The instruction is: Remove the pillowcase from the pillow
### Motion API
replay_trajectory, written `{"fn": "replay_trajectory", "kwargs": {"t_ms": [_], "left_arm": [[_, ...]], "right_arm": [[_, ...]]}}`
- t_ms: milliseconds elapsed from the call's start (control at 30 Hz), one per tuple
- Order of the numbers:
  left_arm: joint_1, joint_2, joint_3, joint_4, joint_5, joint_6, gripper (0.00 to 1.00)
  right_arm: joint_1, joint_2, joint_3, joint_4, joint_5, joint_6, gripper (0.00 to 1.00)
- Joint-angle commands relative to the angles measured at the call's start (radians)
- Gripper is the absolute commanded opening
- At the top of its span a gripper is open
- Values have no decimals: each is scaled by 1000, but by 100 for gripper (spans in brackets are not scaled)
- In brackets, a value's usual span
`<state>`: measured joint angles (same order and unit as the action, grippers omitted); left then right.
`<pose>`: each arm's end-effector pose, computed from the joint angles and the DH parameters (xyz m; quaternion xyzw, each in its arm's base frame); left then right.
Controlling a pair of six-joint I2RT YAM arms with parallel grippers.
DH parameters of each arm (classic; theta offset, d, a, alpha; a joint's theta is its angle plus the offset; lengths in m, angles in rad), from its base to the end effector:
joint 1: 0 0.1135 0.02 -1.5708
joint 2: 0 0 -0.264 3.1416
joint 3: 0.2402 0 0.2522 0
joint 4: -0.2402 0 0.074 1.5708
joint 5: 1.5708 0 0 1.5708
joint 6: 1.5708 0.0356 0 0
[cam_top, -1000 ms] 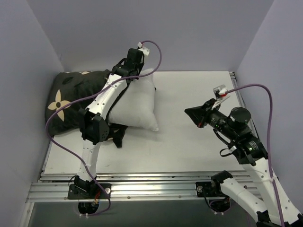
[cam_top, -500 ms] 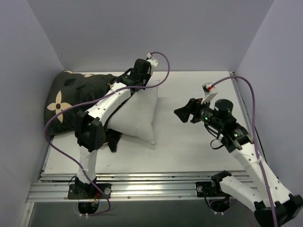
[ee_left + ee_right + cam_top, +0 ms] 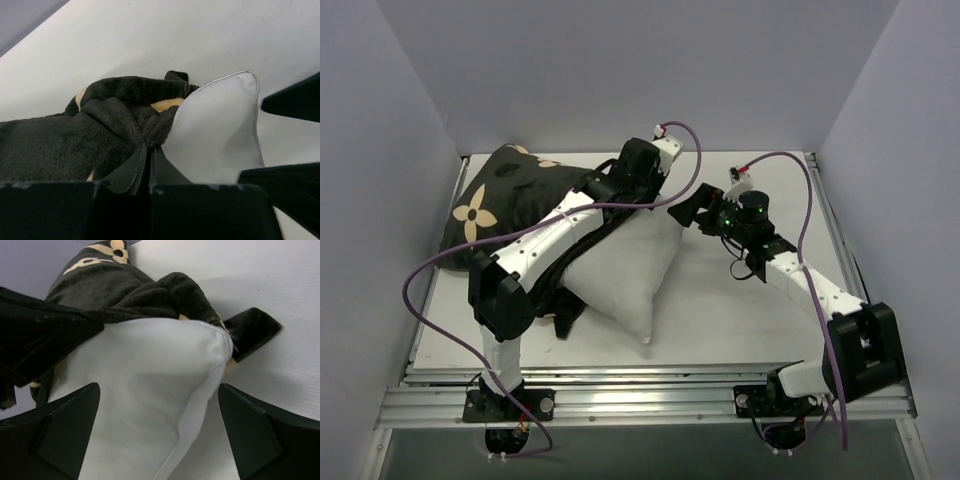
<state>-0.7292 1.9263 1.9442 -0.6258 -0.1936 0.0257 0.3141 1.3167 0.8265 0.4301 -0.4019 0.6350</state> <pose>0.3365 -0.2915 0.3631 0.2835 0.8366 -0.0784 0.4622 0.2854 0.1073 0.3002 -0.0211 0.7261 0.4362 0.5311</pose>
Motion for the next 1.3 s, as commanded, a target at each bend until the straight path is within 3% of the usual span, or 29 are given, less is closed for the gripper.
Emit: {"fn": "replay_trajectory", "kwargs": {"t_ms": [0, 267, 367, 400, 433, 800, 1067, 1133, 1167, 1267], "left_arm": [[-12, -78, 15, 69, 42, -53, 2], [-21, -79, 9, 74, 66, -67, 2], [-21, -76, 10, 72, 59, -66, 2], [-21, -76, 10, 72, 57, -63, 2], [-21, -78, 10, 71, 54, -61, 2], [-19, -99, -7, 118, -93, 13, 27], [-19, -72, 1, 86, -73, 39, 29], [-19, -78, -5, 74, -50, 34, 36], [-19, -81, -13, 69, -20, 34, 46], [-18, -99, -37, 55, 35, 42, 65]], "right_arm": [[-1, 91, 8, 246, -103, 86, 100], [20, 262, 22, 404, -198, 109, 97], [25, 306, 2, 542, -304, 146, 43], [25, 311, -6, 597, -331, 158, 11], [25, 309, -12, 610, -337, 161, 0], [26, 225, -26, 458, -341, 23, 0], [33, 197, -20, 394, -322, -21, 0], [37, 196, -17, 372, -313, -34, 0], [37, 194, -17, 371, -313, -35, 0], [37, 194, -17, 363, -314, -40, 0]]}}
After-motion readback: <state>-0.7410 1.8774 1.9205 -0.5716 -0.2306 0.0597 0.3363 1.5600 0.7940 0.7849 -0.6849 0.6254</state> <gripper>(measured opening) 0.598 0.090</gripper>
